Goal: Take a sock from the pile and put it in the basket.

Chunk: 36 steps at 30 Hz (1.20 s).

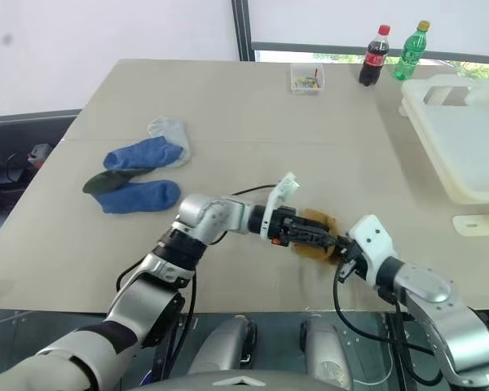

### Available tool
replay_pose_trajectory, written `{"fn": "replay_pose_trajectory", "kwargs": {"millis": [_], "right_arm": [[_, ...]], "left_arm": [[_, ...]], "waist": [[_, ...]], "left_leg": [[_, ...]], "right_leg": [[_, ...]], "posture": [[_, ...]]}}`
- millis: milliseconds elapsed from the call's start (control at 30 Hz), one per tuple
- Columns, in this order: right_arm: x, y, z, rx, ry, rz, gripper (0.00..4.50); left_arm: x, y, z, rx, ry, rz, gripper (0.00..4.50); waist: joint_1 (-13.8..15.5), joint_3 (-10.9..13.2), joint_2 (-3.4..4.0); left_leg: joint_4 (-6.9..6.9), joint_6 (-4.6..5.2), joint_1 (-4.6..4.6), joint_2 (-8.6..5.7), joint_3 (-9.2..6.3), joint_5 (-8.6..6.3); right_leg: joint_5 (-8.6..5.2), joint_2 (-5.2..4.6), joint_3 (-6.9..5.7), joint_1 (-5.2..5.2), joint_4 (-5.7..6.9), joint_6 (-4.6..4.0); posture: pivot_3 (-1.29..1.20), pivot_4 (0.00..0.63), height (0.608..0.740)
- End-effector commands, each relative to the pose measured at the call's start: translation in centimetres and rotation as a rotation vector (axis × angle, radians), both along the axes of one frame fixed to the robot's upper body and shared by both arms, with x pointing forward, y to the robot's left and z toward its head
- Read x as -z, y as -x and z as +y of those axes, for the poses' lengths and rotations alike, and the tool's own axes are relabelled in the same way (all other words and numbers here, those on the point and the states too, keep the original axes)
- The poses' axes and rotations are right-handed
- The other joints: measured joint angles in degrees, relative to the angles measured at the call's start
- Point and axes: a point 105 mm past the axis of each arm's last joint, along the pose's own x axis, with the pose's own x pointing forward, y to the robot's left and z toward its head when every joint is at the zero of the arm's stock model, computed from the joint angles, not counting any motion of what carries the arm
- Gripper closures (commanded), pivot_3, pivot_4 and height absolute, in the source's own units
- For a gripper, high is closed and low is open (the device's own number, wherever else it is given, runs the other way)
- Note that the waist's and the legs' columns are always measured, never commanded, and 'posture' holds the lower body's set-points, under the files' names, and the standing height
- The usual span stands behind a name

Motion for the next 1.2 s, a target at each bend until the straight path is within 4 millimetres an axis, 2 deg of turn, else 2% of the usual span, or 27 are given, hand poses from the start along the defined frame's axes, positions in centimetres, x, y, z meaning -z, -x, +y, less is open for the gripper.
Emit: {"fn": "replay_pose_trajectory", "kwargs": {"millis": [33, 133, 200, 233, 300, 367, 433, 467, 533, 633, 733, 800, 900, 1033, 1200], "right_arm": [[-1.8, 2.4, -1.8, 0.044, 0.043, -0.024, 4.38], [-2.1, 4.3, -2.6, 0.074, 0.061, -0.008, 4.38], [-2.8, 4.8, -2.6, 0.087, 0.020, -0.021, 4.38], [-3.3, 4.8, -2.5, 0.094, -0.004, -0.033, 4.16], [-4.1, 4.6, -2.4, 0.109, -0.037, -0.054, 3.55], [-4.7, 3.9, -2.5, 0.133, -0.070, -0.070, 2.61], [-5.1, 3.3, -2.2, 0.135, -0.111, -0.066, 1.71], [-5.2, 3.1, -2.1, 0.133, -0.126, -0.060, 1.23], [-5.4, 2.2, -1.4, 0.103, -0.157, -0.044, 0.21], [-5.5, 1.1, -1.0, 0.089, -0.166, -0.025, 0.10], [-4.6, -1.0, -0.7, 0.107, -0.150, 0.029, 0.10], [-3.3, -1.8, -1.0, 0.150, -0.126, 0.106, 0.10], [-1.3, -1.6, -1.1, 0.130, -0.061, 0.211, 0.10], [1.3, 0.2, -0.6, 0.051, -0.007, 0.359, 0.10], [4.2, -0.2, -1.0, 0.043, 0.085, 0.415, 0.10]], "left_arm": [[4.0, -0.7, -1.2, -0.055, -0.153, 0.009, 0.95], [6.7, -0.7, -1.3, -0.060, -0.243, 0.004, 0.95], [6.8, -0.6, -1.3, -0.048, -0.234, 0.007, 0.95], [6.2, -0.8, -1.1, -0.052, -0.201, 0.006, 0.95], [4.3, -1.2, -0.4, -0.057, -0.114, -0.017, 0.95], [1.9, -1.5, 1.0, -0.060, -0.018, -0.098, 0.95], [-0.5, -1.5, 3.2, -0.071, 0.053, -0.267, 0.95], [-1.2, -1.2, 4.0, -0.068, 0.072, -0.318, 0.95], [-2.2, -0.9, 6.3, -0.091, 0.063, -0.455, 0.95], [-3.0, -0.4, 7.9, -0.116, 0.051, -0.554, 0.95], [-3.3, 0.3, 10.4, -0.145, -0.003, -0.663, 0.95], [-3.5, 0.9, 11.6, -0.157, -0.039, -0.724, 0.95], [-3.8, 1.6, 12.7, -0.176, -0.065, -0.778, 0.95], [-3.8, 2.2, 13.7, -0.209, -0.084, -0.842, 0.95], [-3.8, 2.4, 14.0, -0.254, -0.058, -0.860, 0.95]], "waist": [[0.0, 0.0, 0.06], [1.3, -0.2, 0.11], [1.2, -0.6, -0.06], [1.2, -0.7, -0.09], [1.0, -0.7, -0.12], [0.6, -0.7, -0.09], [-0.6, -0.7, 0.01], [-0.6, -0.7, 0.07], [-0.4, -0.7, 0.15], [0.5, -0.7, 0.29], [1.2, -0.6, 0.28], [1.2, -0.6, 0.30], [1.4, -0.6, 0.34], [1.1, -0.6, 0.36], [1.0, -0.6, 0.23]], "left_leg": [[0.00, 0.00, 0.00, 0.00, 0.00, 0.00], [0.01, 0.01, 0.01, -0.02, -0.06, -0.01], [0.01, 0.02, 0.14, -0.01, -0.17, -0.01], [0.02, 0.03, 0.29, 0.11, -0.22, -0.02], [0.09, 0.08, 0.50, 0.18, -0.21, -0.05], [0.07, 0.09, 0.55, 0.24, -0.18, -0.05], [0.01, 0.07, 0.52, 0.39, -0.14, -0.06], [-0.06, 0.06, 0.41, 0.48, -0.06, -0.06], [-0.12, 0.04, 0.14, 0.51, -0.09, -0.04], [-0.14, 0.03, -0.02, 0.46, -0.04, -0.04], [-0.13, 0.07, -0.15, 0.29, -0.01, -0.06], [-0.09, 0.10, -0.22, 0.23, 0.01, -0.08], [-0.11, 0.11, -0.23, 0.20, -0.02, -0.08], [-0.11, 0.12, -0.25, 0.21, -0.05, -0.08], [-0.11, 0.14, 0.01, 0.30, 0.01, -0.10]], "right_leg": [[0.00, 0.00, -0.01, 0.00, -0.01, 0.00], [-0.02, 0.00, -0.08, 0.08, -0.10, 0.04], [-0.11, 0.01, -0.24, 0.36, -0.33, 0.19], [-0.13, 0.02, -0.28, 0.58, -0.53, 0.23], [-0.28, -0.02, -0.29, 0.87, -0.64, 0.06], [-0.29, -0.05, -0.28, 0.89, -0.63, 0.06], [-0.29, 0.03, -0.25, 0.74, -0.61, 0.04], [-0.14, 0.06, -0.15, 0.55, -0.56, -0.21], [-0.01, 0.12, -0.15, 0.19, -0.39, -0.15], [-0.02, 0.05, -0.11, 0.06, -0.39, -0.17], [-0.06, -0.07, -0.15, 0.04, -0.58, -0.22], [-0.13, -0.13, -0.13, 0.00, -0.59, -0.34], [-0.15, -0.15, -0.18, -0.02, -0.58, -0.37], [-0.15, -0.14, -0.23, -0.02, -0.58, -0.35], [-0.16, -0.01, -0.19, 0.18, -0.58, -0.34]], "posture": [[0.00, 0.150, 0.740], [0.00, 0.150, 0.740], [0.00, 0.150, 0.740], [0.00, 0.150, 0.740], [0.00, 0.150, 0.740], [0.00, 0.150, 0.740], [0.00, 0.150, 0.740], [0.00, 0.150, 0.740], [0.00, 0.150, 0.740], [0.00, 0.150, 0.740], [0.00, 0.150, 0.740], [0.00, 0.150, 0.740], [0.00, 0.150, 0.740], [0.00, 0.150, 0.740], [0.00, 0.150, 0.740]]}}
